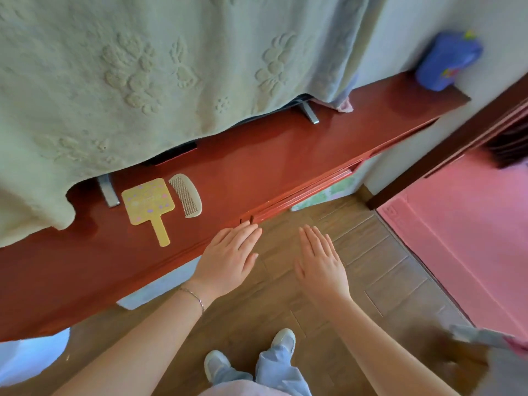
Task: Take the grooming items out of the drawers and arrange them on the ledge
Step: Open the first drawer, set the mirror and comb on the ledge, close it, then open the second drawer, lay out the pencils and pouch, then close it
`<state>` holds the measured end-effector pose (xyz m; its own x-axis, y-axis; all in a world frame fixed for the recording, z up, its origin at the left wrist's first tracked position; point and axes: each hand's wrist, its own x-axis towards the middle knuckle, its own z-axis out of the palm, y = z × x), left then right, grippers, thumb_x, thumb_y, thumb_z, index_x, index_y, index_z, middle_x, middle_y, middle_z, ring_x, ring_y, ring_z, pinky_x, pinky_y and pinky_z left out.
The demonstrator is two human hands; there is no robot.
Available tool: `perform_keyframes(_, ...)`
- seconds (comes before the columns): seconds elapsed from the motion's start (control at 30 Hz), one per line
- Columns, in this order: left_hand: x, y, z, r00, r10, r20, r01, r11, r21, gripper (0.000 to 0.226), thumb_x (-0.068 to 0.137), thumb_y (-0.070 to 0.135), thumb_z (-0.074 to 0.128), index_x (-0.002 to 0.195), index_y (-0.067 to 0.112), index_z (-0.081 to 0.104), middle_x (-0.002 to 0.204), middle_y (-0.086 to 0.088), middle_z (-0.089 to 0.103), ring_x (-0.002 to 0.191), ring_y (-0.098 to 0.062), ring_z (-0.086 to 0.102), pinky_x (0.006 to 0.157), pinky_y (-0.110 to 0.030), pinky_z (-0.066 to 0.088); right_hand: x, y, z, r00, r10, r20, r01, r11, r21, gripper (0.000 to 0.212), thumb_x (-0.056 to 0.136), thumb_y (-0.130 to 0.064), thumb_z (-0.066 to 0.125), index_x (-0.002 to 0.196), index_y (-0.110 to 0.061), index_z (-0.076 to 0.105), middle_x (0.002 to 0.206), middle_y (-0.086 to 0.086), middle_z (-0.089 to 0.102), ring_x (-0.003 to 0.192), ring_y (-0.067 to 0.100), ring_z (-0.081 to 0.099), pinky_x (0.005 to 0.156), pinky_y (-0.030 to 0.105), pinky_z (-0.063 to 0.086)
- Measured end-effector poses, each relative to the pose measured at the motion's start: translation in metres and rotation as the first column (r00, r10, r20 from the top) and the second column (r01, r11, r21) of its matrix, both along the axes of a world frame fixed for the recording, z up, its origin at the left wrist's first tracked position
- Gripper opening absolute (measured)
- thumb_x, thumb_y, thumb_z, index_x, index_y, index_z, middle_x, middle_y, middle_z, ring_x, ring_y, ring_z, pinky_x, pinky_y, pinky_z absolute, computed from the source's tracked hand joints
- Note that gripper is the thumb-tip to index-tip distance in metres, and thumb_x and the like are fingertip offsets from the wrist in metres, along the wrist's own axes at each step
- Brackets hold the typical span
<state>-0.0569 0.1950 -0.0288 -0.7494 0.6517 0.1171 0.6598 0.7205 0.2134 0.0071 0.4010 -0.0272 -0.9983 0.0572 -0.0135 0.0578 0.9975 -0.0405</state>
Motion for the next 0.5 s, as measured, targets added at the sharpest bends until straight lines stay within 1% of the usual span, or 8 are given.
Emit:
perform_keyframes(0.13,0.004,0.046,0.003,0.998,-0.069,0.01,0.069,0.998,-0.002,0.044,0.092,0.031,0.038,0.127,0.011,0.055,0.13,-0.002,0.057,0.124,-0.018,0.05,0.098,-0.035,0.044,0.027,0.05,-0.001,0.99,-0.141,0.022,0.142,0.99,-0.02,0.059,0.087,-0.03,0.058,0.138,-0.007,0.041,0.141,0.009,0.047,0.134,0.025,0.039,0.112,0.041,0.015)
perform_keyframes(0.23,0.008,0.074,0.002,0.997,-0.078,0.026,0.078,0.997,-0.012,0.045,0.092,0.033,0.035,0.127,0.012,0.055,0.129,-0.002,0.058,0.124,-0.017,0.05,0.098,-0.035,0.044,0.042,0.081,-0.003,0.981,-0.19,0.028,0.191,0.98,-0.058,0.058,0.089,-0.031,0.055,0.139,-0.008,0.04,0.142,0.01,0.046,0.135,0.026,0.037,0.112,0.04,0.014)
perform_keyframes(0.33,0.011,0.098,0.0,0.997,-0.066,0.043,0.068,0.997,-0.038,0.049,0.097,0.036,0.024,0.127,0.013,0.055,0.129,-0.001,0.057,0.124,-0.017,0.05,0.097,-0.034,0.043,0.049,0.109,-0.003,0.979,-0.202,0.036,0.205,0.975,-0.09,0.056,0.09,-0.03,0.052,0.14,-0.007,0.04,0.143,0.009,0.044,0.136,0.026,0.035,0.113,0.038,0.011)
perform_keyframes(0.37,0.012,0.106,-0.001,0.998,-0.056,0.043,0.058,0.997,-0.049,0.049,0.097,0.035,0.024,0.127,0.013,0.055,0.13,-0.001,0.057,0.124,-0.016,0.05,0.097,-0.034,0.043,0.049,0.118,-0.002,0.979,-0.199,0.035,0.201,0.974,-0.104,0.056,0.091,-0.03,0.05,0.141,-0.008,0.037,0.145,0.009,0.041,0.138,0.025,0.031,0.113,0.036,0.008)
perform_keyframes(0.43,0.013,0.119,-0.002,0.999,-0.032,0.038,0.034,0.997,-0.063,0.047,0.093,0.034,0.031,0.127,0.013,0.055,0.13,-0.001,0.057,0.124,-0.016,0.05,0.097,-0.034,0.044,0.049,0.136,-0.003,0.984,-0.172,0.043,0.176,0.977,-0.123,0.057,0.094,-0.031,0.045,0.144,-0.01,0.03,0.15,0.007,0.033,0.142,0.023,0.023,0.113,0.033,0.001)
perform_keyframes(0.5,0.012,0.131,-0.002,0.999,0.002,0.038,0.001,0.997,-0.074,0.047,0.092,0.033,0.033,0.128,0.013,0.055,0.131,-0.001,0.056,0.125,-0.016,0.05,0.098,-0.034,0.043,0.044,0.15,-0.003,0.99,-0.14,0.031,0.143,0.98,-0.14,0.057,0.095,-0.031,0.042,0.146,-0.01,0.026,0.152,0.007,0.03,0.143,0.022,0.019,0.113,0.033,-0.002)
